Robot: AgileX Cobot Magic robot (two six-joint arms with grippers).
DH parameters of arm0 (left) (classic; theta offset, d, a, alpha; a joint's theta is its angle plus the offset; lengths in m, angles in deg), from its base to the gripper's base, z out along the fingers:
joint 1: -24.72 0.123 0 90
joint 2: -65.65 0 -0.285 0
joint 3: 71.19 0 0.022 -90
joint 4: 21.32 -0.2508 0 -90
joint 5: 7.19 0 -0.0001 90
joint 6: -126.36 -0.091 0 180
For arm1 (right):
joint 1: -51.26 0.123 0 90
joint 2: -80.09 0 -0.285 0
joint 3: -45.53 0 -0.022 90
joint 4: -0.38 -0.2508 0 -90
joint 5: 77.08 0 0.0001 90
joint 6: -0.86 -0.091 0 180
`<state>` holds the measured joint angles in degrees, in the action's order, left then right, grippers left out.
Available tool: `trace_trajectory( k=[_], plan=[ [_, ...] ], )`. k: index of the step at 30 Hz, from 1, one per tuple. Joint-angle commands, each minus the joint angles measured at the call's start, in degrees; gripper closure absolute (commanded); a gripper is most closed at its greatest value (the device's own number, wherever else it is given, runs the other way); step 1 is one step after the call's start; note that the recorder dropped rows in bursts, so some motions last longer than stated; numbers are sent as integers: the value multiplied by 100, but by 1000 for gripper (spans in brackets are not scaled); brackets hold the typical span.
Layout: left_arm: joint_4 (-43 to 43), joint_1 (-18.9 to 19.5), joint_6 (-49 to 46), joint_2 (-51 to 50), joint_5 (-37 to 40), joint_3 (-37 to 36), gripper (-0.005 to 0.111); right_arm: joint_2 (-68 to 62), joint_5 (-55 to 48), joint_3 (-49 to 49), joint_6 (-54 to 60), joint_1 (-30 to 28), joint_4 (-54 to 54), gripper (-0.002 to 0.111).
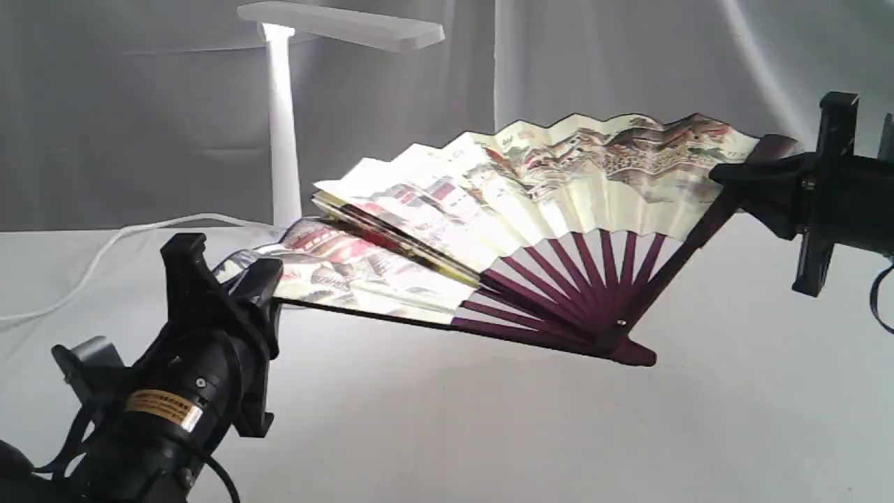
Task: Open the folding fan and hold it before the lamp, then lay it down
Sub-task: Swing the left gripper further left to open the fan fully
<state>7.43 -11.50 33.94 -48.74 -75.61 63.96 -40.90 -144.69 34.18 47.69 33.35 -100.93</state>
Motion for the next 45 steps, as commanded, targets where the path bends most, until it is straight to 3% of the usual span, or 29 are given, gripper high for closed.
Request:
trace_trajectory(
  k=[1, 13, 39, 45],
  plan=[
    [1132, -252, 65, 76, -155, -10, 107, 14, -122, 26, 112, -152, 136, 108],
    [1873, -373, 103, 80, -155, -10, 107, 14, 0, 26, 74, -393, 136, 108],
    [2162, -373, 77, 125, -155, -10, 107, 14, -87, 26, 50, -622, 136, 108],
    [2290, -373, -904, 449, -155, -36, 107, 26, -184, 26, 50, -609, 136, 108]
  ],
)
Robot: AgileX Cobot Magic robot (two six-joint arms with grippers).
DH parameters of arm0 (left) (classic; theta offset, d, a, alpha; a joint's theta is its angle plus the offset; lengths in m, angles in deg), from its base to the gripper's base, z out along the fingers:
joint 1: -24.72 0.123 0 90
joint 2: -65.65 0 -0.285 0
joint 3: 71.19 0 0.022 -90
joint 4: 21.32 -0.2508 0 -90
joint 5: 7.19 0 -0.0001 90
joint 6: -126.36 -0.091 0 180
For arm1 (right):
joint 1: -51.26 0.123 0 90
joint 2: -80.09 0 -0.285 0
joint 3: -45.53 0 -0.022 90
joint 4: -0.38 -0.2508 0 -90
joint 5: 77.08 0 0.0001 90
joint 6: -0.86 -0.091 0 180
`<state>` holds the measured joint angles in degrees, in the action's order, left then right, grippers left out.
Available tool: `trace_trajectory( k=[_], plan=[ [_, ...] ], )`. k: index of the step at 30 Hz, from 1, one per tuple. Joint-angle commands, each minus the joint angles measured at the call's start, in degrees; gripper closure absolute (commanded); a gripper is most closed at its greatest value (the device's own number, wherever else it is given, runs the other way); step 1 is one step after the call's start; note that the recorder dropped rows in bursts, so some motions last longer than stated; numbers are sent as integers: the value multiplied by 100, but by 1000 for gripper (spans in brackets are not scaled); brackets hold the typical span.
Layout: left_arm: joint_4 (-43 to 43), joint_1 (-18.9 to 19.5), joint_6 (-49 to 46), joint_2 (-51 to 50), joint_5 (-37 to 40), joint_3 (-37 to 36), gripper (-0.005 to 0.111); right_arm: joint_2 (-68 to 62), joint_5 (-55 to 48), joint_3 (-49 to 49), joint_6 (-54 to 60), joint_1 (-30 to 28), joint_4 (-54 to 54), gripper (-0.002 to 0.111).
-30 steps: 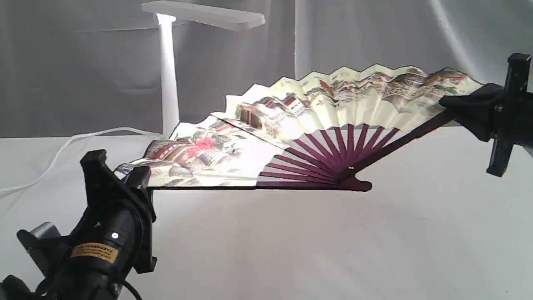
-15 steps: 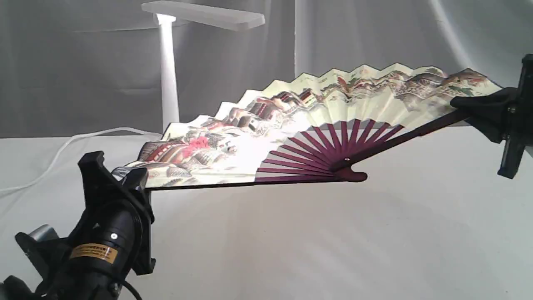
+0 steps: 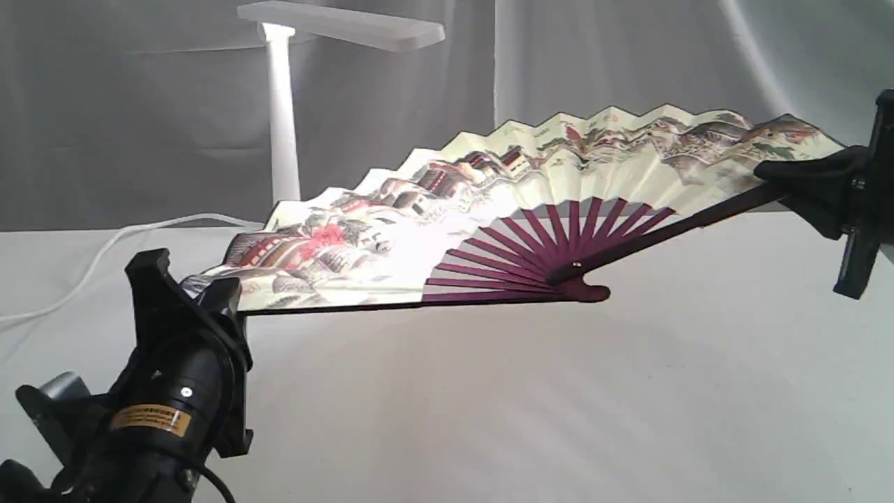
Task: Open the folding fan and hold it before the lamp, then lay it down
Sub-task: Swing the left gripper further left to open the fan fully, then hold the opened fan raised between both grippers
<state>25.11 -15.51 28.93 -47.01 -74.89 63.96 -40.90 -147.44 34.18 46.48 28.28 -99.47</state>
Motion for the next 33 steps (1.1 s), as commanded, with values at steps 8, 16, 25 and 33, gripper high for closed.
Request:
trace_trajectory(
  k=[8, 16, 25, 33],
  plan=[
    [1338, 28, -834, 849, -227, -234, 107, 26, 39, 26, 100, -39, -10, 108],
    [1479, 28, -939, 956, -227, -607, 107, 26, 68, 26, 38, 427, -10, 108],
    [1440, 281, -922, 1415, -227, -906, 107, 356, 271, 26, 17, 627, -10, 108],
    [1216, 777, -1216, 2025, -227, -971, 107, 666, 347, 26, -180, 661, -10, 108]
  ],
)
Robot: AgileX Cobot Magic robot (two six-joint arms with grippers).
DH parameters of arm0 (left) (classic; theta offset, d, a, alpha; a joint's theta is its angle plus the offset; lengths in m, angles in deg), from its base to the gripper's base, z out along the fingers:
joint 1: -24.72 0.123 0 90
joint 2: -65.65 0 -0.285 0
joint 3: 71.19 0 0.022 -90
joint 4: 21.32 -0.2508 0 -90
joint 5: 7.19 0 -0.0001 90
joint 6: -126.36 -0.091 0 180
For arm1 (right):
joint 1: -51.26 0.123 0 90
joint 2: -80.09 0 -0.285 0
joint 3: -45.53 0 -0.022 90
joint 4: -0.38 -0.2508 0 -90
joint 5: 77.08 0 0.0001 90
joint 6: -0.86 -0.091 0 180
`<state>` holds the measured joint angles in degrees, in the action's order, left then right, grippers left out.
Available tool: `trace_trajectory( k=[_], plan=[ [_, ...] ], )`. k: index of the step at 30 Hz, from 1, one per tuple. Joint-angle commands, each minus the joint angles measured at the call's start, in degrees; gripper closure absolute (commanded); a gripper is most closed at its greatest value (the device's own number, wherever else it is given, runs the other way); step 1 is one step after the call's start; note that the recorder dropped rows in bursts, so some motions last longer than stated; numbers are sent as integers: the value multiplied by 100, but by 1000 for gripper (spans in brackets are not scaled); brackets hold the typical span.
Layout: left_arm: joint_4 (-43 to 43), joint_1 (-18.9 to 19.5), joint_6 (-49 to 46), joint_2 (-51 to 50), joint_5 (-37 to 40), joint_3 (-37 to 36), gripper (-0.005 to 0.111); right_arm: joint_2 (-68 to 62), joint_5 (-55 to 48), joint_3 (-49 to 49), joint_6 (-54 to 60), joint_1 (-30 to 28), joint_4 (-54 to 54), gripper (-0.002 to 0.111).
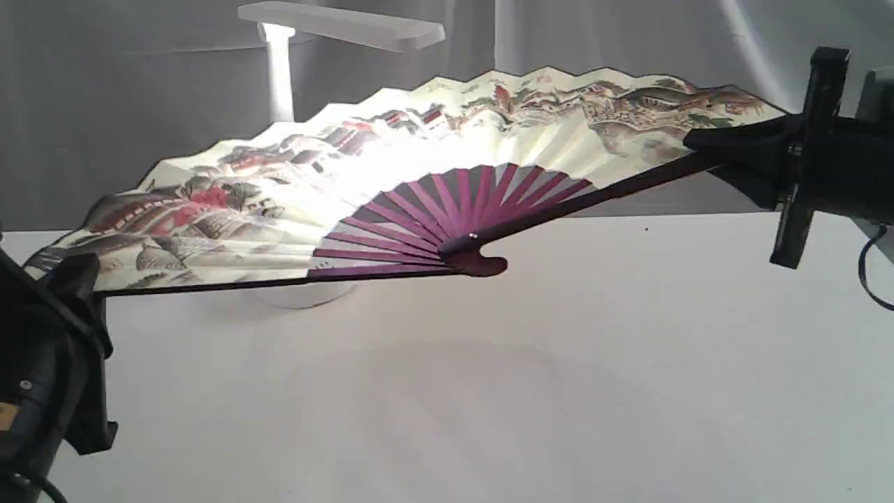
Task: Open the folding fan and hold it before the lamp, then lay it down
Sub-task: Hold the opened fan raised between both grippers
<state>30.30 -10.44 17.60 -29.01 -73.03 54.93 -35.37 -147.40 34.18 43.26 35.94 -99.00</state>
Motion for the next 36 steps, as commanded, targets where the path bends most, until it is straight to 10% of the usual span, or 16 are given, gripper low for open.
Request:
trace_trajectory(
  k=[1, 36],
  plan=[
    [624, 346, -218, 282, -413, -68, 107, 147, 344, 26, 97, -59, -57, 108],
    [352, 594, -110, 621, -413, -373, 107, 215, 522, 26, -60, 277, -57, 108]
  ],
)
